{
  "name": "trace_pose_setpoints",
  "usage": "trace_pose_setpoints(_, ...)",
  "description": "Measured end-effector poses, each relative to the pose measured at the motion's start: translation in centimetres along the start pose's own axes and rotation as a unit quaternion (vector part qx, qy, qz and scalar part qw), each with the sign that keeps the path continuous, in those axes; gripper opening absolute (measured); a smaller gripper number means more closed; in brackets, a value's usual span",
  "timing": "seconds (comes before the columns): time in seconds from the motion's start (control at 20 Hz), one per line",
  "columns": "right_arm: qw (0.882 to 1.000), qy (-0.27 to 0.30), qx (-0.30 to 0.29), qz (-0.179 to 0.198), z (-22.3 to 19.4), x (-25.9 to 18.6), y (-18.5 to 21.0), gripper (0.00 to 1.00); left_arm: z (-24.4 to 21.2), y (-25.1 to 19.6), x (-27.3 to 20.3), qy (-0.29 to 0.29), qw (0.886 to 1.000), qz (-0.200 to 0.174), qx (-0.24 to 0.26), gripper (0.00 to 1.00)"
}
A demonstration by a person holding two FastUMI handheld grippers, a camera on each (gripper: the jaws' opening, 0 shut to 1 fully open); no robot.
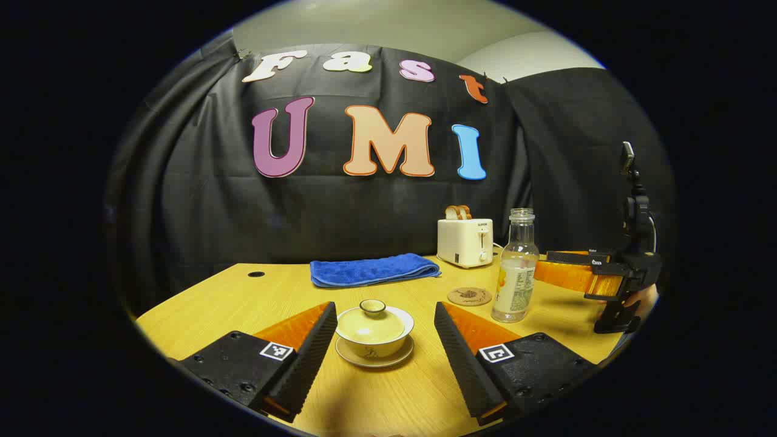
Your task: Open the teacup lid with one hand, grasp the water bottle and pour water into the teacup with the other hand; after pouring, place the water bottle on the coaster and then close the teacup lid.
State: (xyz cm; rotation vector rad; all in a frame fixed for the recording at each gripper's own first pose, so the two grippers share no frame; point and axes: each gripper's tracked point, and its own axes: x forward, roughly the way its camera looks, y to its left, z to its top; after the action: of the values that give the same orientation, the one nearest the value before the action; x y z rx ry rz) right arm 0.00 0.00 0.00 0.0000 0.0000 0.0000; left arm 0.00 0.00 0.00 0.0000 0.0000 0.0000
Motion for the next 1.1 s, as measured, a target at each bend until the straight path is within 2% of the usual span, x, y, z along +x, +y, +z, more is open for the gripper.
trace_pose_setpoints(0.05, 1.000, 0.000, -0.003, 0.000, -0.04, 0.08, 0.08, 0.93, 0.13, 0.05, -0.01, -0.003, 1.000, 0.001, -0.002, 0.95)
trace_pose_setpoints(0.15, 1.000, -0.001, -0.008, 0.000, -0.05, 0.04, 0.27, 0.93, 0.07, -0.11, 0.03, -0.003, 1.000, 0.003, -0.003, 0.95)
trace_pose_setpoints(0.25, 1.000, -0.001, -0.009, -0.004, -0.15, 0.08, 0.01, 0.97, 0.03, -0.03, 0.03, -0.003, 1.000, 0.003, -0.004, 0.95)
trace_pose_setpoints(0.3, 1.000, 0.000, -0.009, -0.005, -0.09, 0.14, 0.02, 0.93, 0.01, -0.03, 0.03, -0.003, 1.000, 0.003, -0.004, 0.95)
trace_pose_setpoints(0.35, 1.000, 0.000, -0.009, -0.006, -0.06, 0.20, 0.02, 0.97, 0.02, -0.05, 0.03, -0.003, 1.000, 0.002, -0.004, 0.95)
trace_pose_setpoints(1.1, 1.000, -0.001, -0.009, -0.005, -0.12, 0.12, 0.04, 0.95, -0.14, -0.11, 0.07, -0.004, 1.000, 0.009, -0.004, 0.95)
